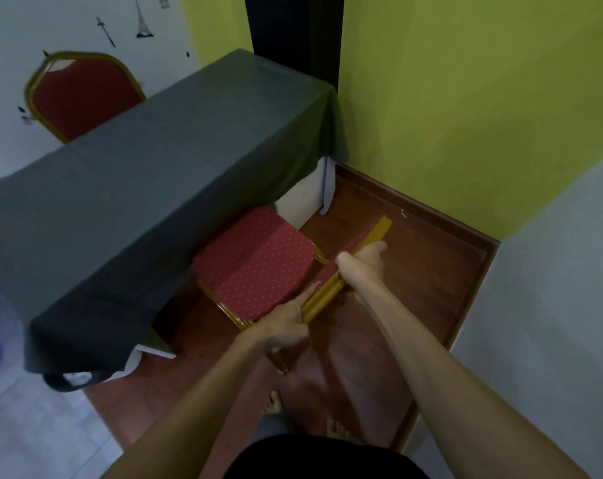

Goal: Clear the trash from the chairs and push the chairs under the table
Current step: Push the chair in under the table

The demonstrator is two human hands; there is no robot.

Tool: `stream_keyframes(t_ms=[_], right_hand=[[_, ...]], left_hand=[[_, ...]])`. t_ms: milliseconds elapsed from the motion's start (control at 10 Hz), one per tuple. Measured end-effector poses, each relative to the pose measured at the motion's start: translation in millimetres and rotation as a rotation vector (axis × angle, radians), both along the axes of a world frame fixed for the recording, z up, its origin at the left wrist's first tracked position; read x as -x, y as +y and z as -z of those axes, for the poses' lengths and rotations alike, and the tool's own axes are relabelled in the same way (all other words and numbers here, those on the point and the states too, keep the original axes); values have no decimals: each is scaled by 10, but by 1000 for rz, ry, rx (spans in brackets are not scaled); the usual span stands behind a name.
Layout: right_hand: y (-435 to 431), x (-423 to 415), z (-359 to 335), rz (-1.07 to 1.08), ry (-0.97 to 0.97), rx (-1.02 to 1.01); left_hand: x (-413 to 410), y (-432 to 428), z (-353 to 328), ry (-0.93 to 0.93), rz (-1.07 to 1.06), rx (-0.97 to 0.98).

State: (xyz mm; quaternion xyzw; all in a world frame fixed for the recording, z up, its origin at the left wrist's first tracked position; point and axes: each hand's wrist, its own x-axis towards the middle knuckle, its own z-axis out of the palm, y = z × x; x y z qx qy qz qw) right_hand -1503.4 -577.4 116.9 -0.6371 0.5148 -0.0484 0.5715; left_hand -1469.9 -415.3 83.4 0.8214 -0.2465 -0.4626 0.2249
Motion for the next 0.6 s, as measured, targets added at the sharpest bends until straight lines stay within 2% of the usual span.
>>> stream_keyframes(t_ms=[300,600], right_hand=[[235,-739,-14,105,-5,-41],[511,-1330,29,105,-50,-30]], left_hand=[[-698,150,2,33,-33,-43],[-1290,438,39,55,-92,-55]])
